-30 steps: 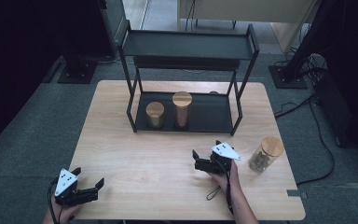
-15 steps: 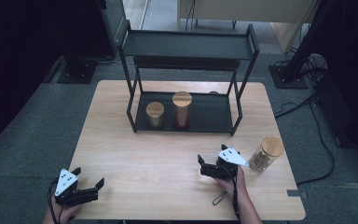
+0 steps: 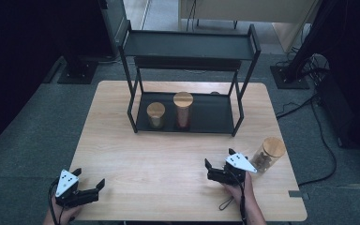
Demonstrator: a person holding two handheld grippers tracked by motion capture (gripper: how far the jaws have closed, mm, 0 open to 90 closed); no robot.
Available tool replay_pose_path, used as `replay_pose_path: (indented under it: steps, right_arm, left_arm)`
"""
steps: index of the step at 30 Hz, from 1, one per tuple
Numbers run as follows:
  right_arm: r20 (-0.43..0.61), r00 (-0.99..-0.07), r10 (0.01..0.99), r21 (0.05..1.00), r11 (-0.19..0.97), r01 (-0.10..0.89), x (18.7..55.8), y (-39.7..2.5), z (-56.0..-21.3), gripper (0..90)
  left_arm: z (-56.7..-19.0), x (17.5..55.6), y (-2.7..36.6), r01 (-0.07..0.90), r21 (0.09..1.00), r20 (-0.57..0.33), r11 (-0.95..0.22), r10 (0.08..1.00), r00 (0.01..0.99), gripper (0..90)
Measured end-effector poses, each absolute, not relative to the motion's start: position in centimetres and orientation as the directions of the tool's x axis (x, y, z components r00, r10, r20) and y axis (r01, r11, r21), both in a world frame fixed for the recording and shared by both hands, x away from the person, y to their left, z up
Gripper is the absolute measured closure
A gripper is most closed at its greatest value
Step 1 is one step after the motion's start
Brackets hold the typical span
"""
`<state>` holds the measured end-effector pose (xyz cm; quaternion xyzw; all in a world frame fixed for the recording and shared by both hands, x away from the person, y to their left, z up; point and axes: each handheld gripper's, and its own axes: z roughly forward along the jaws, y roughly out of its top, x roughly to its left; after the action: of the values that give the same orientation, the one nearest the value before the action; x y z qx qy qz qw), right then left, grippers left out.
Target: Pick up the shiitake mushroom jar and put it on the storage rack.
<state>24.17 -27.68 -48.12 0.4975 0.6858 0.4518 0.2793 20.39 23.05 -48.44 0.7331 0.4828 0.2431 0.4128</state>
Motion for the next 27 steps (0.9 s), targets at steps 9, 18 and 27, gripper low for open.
replay_pose_path:
  steps: [9,18,27]
  right_arm:
    - [0.039,-0.351,0.936,0.894,0.124,0.430,22.8,-28.6,-48.1,0.0]
    - [0.037,-0.340,0.940,0.894,0.121,0.430,21.4,-30.4,-48.1,0.0]
    - [0.023,-0.322,0.947,0.889,0.128,0.439,20.3,-32.2,-48.0,0.0]
  left_arm:
    - [-48.4,20.4,23.0,0.505,0.841,-0.039,-0.195,0.909,0.415,0.7]
    - [-48.4,20.3,23.0,0.506,0.841,-0.040,-0.191,0.911,0.410,0.7]
    - [-48.4,20.3,23.0,0.506,0.841,-0.038,-0.191,0.912,0.408,0.6]
